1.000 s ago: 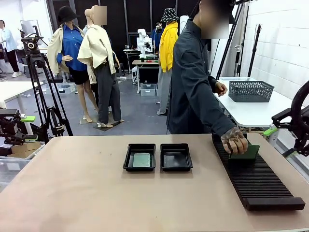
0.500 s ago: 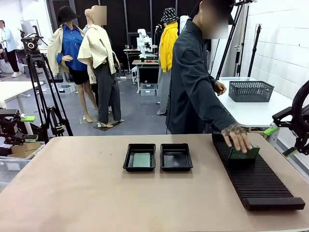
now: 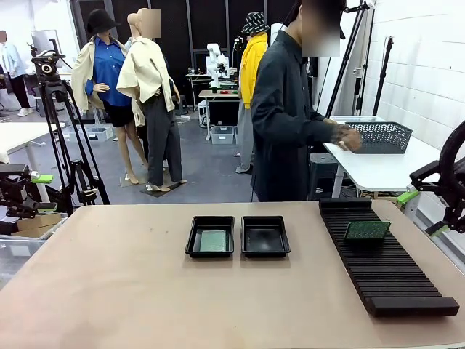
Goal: Inspect and transfer BCBs to ESD trays.
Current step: Pick up the ESD tray and place it on the left side of the table.
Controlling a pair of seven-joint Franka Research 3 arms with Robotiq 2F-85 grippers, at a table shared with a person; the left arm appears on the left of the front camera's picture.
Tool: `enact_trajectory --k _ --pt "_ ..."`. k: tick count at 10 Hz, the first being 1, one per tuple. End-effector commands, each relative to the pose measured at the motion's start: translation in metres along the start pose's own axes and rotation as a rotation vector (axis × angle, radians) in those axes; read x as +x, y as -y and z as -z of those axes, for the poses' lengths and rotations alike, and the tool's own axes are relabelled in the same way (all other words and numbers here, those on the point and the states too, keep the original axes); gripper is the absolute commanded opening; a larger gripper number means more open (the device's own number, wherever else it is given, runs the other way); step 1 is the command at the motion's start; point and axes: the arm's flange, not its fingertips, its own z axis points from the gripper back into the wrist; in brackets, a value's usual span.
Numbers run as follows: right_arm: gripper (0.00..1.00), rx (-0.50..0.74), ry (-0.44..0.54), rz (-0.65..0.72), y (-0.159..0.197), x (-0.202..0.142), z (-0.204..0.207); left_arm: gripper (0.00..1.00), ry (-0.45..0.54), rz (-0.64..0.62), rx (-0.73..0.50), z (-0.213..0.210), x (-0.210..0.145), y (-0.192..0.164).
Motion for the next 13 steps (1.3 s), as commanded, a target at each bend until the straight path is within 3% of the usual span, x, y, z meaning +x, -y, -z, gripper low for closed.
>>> enact_trajectory --k 1,8,10,13 --pt "1.00 -0.012 -0.003 -0.002 -0.001 -0.002 0.000 1.00 0.008 -0.013 0.007 -0.001 0.001 0.003" --pt "1.00 0.000 0.000 0.000 0.000 0.000 0.000 1.00 0.008 -0.013 0.007 -0.001 0.001 0.003" --pt "1.00 0.083 -0.039 -0.064 -0.018 0.033 0.007 1.00 0.008 -0.013 0.007 -0.001 0.001 0.003" --pt "1.00 0.177 -0.050 -0.042 -0.035 0.076 0.030 1.00 0.008 -0.013 0.007 -0.001 0.001 0.003"
